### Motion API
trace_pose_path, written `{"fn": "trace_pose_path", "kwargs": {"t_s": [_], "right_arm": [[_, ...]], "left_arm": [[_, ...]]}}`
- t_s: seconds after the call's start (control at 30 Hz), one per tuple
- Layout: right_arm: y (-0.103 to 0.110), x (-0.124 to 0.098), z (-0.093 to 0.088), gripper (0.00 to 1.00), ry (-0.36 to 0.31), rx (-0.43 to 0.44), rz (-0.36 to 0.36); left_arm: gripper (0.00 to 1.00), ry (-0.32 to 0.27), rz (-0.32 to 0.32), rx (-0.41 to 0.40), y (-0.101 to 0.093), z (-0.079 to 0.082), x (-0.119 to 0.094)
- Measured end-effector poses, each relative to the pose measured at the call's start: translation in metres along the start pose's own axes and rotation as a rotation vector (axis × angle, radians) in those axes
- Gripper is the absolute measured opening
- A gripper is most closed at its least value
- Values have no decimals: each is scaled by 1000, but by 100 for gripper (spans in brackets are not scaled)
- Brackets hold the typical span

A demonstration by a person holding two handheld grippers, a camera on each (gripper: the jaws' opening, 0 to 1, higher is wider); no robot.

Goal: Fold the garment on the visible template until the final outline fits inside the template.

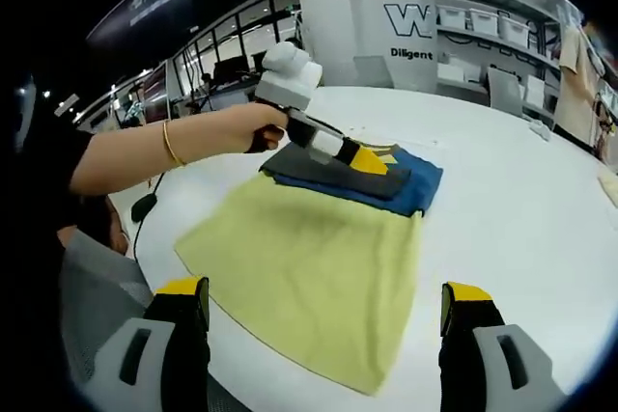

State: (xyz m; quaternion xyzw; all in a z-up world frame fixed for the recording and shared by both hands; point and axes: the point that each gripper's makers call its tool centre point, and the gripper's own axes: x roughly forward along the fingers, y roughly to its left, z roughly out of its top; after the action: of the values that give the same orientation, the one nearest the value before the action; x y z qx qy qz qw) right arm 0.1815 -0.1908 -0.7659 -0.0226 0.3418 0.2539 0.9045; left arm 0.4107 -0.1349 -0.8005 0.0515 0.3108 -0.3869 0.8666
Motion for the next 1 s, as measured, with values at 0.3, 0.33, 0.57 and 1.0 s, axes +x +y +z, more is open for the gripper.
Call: {"fn": "trace_pose_path", "kwargs": {"t_s": [0.3, 0.33, 0.57, 1.0], "right_arm": [[0, 6, 2, 99, -6, 17, 4], [0, 7, 2, 99, -6, 18, 5], [3, 11, 0, 99, 5, 19, 3], [8, 14, -5, 99, 17, 21, 8]], "left_arm": [[99, -16, 84, 9, 26, -9, -42], [99, -13, 91, 9, 27, -12, -48], [99, -3, 108, 22, 27, -25, -81], [99, 40, 110, 42, 20, -61, -119]]}}
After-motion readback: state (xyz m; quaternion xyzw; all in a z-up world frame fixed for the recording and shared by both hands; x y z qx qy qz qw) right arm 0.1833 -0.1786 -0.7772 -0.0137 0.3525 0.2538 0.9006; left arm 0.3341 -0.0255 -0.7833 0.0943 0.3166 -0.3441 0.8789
